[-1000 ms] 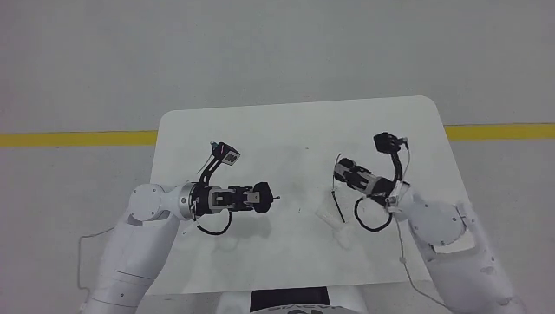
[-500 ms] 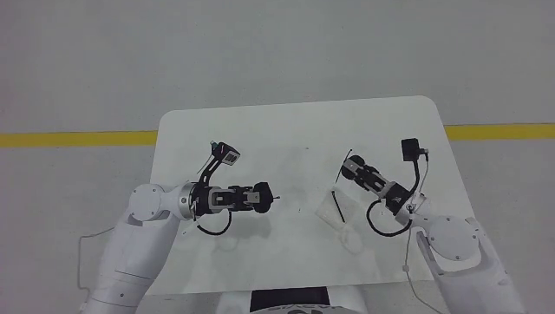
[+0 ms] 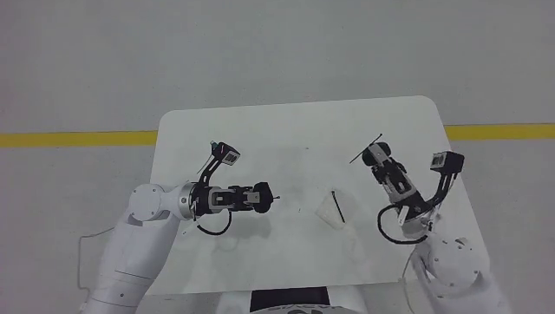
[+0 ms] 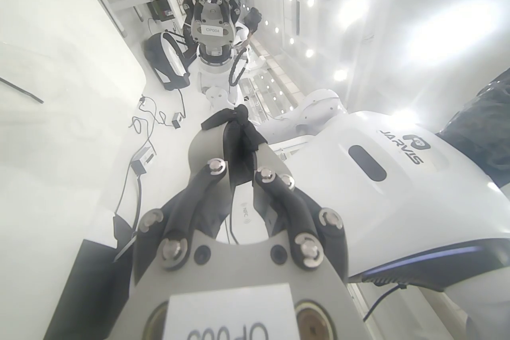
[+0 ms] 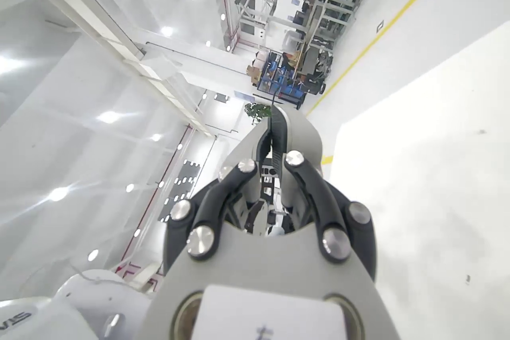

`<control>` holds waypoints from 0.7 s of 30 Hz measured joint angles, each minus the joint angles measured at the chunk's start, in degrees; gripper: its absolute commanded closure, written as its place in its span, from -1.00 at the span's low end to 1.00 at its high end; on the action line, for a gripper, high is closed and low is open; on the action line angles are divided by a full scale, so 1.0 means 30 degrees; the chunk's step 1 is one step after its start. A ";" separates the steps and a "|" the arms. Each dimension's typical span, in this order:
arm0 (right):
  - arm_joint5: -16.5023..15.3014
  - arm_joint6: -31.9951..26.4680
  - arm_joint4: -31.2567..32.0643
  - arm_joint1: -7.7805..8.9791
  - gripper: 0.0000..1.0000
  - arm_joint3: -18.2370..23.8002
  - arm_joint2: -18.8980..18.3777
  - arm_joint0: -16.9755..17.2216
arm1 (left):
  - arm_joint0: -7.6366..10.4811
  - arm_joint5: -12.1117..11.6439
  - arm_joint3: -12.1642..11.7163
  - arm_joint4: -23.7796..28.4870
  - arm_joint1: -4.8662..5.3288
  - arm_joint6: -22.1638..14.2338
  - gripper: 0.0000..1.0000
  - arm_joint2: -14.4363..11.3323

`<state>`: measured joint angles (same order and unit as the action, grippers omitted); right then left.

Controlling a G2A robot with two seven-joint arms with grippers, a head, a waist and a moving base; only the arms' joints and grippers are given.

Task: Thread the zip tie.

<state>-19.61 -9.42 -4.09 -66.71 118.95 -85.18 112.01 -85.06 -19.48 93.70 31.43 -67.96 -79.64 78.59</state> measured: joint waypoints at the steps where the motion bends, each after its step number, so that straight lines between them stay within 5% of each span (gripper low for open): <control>1: 0.0014 0.0342 0.0268 -0.0038 1.00 0.0166 0.0147 0.0168 | 0.0000 0.0000 0.0000 0.0000 0.0000 0.0000 1.00 0.0000; 8: 0.0043 0.0651 0.2886 -0.0122 1.00 0.0835 0.1246 0.0654 | 0.0000 0.0000 0.0000 0.0000 0.0000 0.0000 1.00 0.0000; 21: 0.0063 0.1165 0.2771 -0.0199 1.00 0.1054 0.1754 0.0655 | 0.0000 0.0000 0.0000 0.0000 0.0000 0.0000 1.00 0.0000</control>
<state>-19.42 -5.93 4.22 -67.31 122.11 -79.92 113.98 -85.06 -19.48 93.70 31.43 -67.96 -79.64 78.59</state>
